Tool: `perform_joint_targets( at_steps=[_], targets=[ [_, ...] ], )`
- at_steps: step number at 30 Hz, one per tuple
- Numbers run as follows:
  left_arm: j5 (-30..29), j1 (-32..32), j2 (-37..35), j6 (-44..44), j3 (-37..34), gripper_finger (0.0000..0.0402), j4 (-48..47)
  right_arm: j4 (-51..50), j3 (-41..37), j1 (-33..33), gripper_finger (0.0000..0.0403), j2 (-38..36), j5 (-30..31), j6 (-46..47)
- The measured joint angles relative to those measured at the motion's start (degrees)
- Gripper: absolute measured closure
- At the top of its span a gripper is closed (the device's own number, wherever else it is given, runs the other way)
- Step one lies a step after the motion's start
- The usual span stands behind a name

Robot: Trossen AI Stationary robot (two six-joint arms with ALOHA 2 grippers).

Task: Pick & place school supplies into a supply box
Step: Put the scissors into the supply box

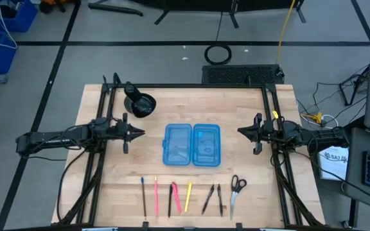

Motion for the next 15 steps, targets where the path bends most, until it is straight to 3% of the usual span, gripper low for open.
perform_joint_targets(
  at_steps=[15],
  targets=[
    [-0.4, 0.0, 0.0, -12.1, 0.0, 0.0355, 2.6, 2.2, 0.0, 0.0, 0.0403, 0.0, 0.1, -1.9]
  ],
)
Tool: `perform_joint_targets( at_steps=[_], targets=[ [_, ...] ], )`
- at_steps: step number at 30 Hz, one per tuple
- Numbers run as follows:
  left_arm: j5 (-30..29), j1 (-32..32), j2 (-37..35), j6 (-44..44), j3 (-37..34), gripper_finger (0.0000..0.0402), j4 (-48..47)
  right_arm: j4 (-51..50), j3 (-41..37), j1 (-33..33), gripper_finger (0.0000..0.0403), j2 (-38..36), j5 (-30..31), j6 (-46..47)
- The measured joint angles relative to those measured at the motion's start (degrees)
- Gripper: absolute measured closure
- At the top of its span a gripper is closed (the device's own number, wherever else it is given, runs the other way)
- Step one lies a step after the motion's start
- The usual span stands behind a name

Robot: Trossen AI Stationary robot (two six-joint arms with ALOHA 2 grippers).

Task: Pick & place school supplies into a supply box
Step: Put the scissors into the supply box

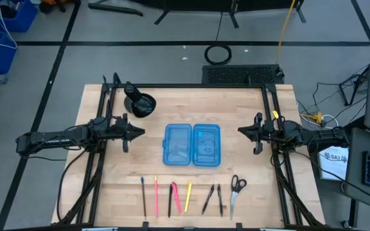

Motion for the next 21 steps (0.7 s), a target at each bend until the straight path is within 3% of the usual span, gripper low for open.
perform_joint_targets(
  at_steps=[5, 11, 16, 21],
  targets=[
    [-0.5, 0.0, 0.0, 0.9, 0.0, 0.0355, 1.8, 8.8, 1.6, 0.2, 0.0402, 0.2, -0.1, -5.3],
    [-1.1, 0.0, 0.0, 6.5, 0.0, 0.0355, 6.1, 3.5, 12.0, 4.4, 0.0389, 9.6, 3.1, -4.0],
    [-2.9, 0.0, 0.0, 13.1, 0.0, 0.0355, 14.6, -2.2, 27.3, 12.2, 0.0383, 30.8, 13.7, -1.0],
    [-3.1, 0.0, 0.0, 18.7, 0.0, 0.0355, 22.2, -28.0, 56.8, 20.2, 0.0383, 55.2, 31.5, 6.8]
  ],
)
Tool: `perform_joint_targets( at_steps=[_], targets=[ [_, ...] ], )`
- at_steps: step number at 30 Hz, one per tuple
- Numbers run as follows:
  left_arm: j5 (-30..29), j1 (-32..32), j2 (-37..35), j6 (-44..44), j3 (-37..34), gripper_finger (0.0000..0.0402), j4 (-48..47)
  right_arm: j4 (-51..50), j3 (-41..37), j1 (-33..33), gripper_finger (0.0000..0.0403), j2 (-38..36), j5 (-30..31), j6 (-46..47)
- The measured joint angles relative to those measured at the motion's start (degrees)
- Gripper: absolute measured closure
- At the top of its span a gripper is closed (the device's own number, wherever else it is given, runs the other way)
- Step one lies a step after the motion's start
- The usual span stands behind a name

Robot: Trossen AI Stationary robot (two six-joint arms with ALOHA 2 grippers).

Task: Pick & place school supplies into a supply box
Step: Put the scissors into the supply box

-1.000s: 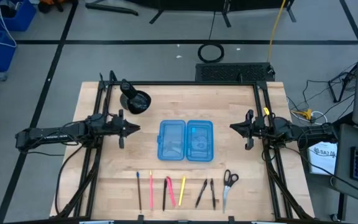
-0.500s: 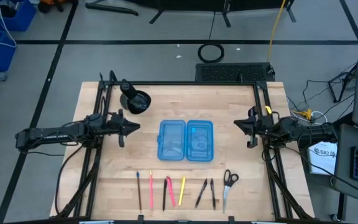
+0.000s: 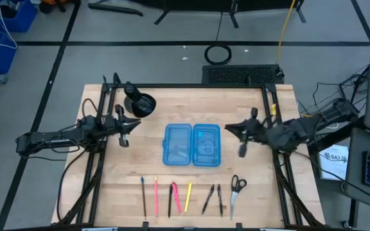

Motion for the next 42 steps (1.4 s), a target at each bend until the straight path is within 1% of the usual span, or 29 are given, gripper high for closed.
perform_joint_targets(
  at_steps=[1, 3, 6, 8, 10, 12, 13, 15, 16, 20, 23, 26, 29, 33, 37, 39, 42],
  targets=[
    [-0.1, 0.0, 0.0, 0.7, 0.0, 0.0355, 0.5, -6.8, 6.4, 1.1, 0.0383, 4.8, 2.5, 3.5],
    [-1.2, 0.0, 0.0, 2.0, 0.0, 0.0355, 0.4, -20.2, 18.6, 2.3, 0.0383, 13.2, 3.9, 11.9],
    [-3.9, 0.0, 0.0, 3.7, 0.0, 0.0355, -0.1, -40.0, 34.4, 2.8, 0.0383, 23.6, 1.6, 28.1],
    [-5.5, 0.0, 0.0, 3.8, 0.0, 0.0355, -1.1, -51.6, 42.0, 2.8, 0.0383, 29.2, -2.4, 41.7],
    [-6.4, 0.0, 0.0, 3.5, 0.0, 0.0355, -1.9, -61.4, 47.3, 2.8, 0.0383, 33.7, -9.1, 55.3],
    [-6.9, 0.0, 0.0, 3.7, 0.0, 0.0355, -2.5, -68.7, 49.2, 3.6, 0.0383, 37.3, -17.1, 65.8],
    [-6.9, 0.0, 0.0, 3.7, 0.0, 0.0355, -2.6, -70.1, 48.9, 4.3, 0.0383, 38.8, -21.8, 70.3],
    [-6.9, 0.0, 0.0, 3.7, 0.0, 0.0355, -2.6, -69.2, 45.6, 5.7, 0.0383, 40.5, -28.8, 75.2],
    [-6.9, 0.0, 0.0, 3.7, 0.0, 0.0355, -2.6, -67.7, 43.9, 6.7, 0.0383, 40.9, -31.2, 77.8],
    [-6.9, 0.0, 0.0, 4.5, 0.0, 0.0355, -2.6, -69.0, 36.6, 9.8, 0.0383, 41.9, -35.9, 88.1],
    [-6.9, 0.0, 0.0, 6.3, 0.0, 0.0355, -2.5, -67.7, 30.7, 11.7, 0.0382, 41.9, -37.6, 96.2],
    [-7.2, 0.0, 0.0, 6.4, 0.0, 0.0355, -1.1, -64.8, 26.0, 13.1, 0.0381, 41.8, -37.8, 101.9],
    [-7.3, 0.0, 0.0, 6.5, 0.0, 0.0355, -0.3, -57.5, 22.1, 13.3, 0.0365, 41.8, -39.1, 104.3],
    [-7.3, 0.0, 0.0, 4.5, 0.0, 0.0355, -1.1, -49.0, 19.0, 13.3, 0.0319, 41.8, -37.4, 107.4],
    [-7.3, 0.0, 0.0, 5.6, 0.0, 0.0355, -2.5, -45.2, 17.7, 13.3, 0.0268, 41.8, -37.5, 109.3],
    [-7.3, 0.0, 0.0, 5.2, 0.0, 0.0355, -2.4, -43.8, 17.4, 13.3, 0.0252, 41.8, -37.5, 110.4],
    [-7.3, 0.0, 0.0, 4.9, 0.0, 0.0355, -2.5, -41.8, 17.4, 13.3, 0.0241, 41.8, -37.6, 110.7]
  ],
)
